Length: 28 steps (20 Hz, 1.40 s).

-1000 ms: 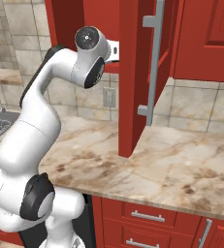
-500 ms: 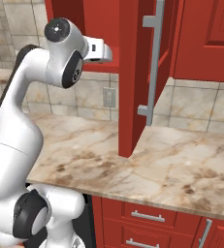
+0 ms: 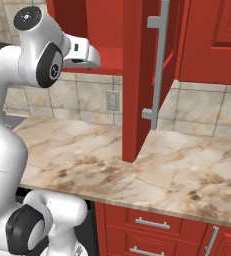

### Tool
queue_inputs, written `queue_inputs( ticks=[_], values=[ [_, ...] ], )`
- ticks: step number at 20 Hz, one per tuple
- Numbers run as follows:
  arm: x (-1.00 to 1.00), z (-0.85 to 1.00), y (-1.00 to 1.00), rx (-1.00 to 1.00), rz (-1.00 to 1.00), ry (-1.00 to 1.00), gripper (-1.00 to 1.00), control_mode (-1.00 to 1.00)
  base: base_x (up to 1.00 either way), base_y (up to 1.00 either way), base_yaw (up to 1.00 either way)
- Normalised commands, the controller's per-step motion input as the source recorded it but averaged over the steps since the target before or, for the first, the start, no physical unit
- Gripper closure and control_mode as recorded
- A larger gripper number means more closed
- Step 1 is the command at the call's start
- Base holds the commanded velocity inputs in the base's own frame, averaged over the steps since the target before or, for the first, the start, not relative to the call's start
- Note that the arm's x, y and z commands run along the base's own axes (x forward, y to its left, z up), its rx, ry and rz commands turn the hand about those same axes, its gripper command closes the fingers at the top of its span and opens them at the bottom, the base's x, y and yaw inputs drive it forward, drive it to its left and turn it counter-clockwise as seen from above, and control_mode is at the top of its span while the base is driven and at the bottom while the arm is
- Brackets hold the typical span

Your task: Pick up the sponge and sponge from the sink, and place them back in the cabinet, and close the cabinet door.

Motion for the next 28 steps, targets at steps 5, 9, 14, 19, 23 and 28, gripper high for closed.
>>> queue_inputs(
  ticks=[5, 9, 14, 19, 23, 28],
  values=[
    [-0.51, 0.00, 0.01, 0.00, -0.14, 0.05, -1.00, -1.00, 0.00, 0.00, 0.00],
    [-0.49, -0.09, 0.00, 0.00, -0.11, 0.00, -1.00, -1.00, 0.00, 0.00, 0.00],
    [-0.28, -0.13, -0.07, 0.00, -0.08, 0.00, -1.00, -1.00, 0.00, 0.00, 0.00],
    [-0.32, -0.08, -0.24, 0.02, -0.02, 0.00, -1.00, -1.00, 0.00, 0.00, 0.00],
    [-0.32, -0.04, -0.26, 0.01, 0.01, 0.00, -1.00, -1.00, 0.00, 0.00, 0.00],
    [-0.36, -0.11, -0.06, 0.00, 0.02, 0.00, -1.00, -1.00, 0.00, 0.00, 0.00]
  ],
)
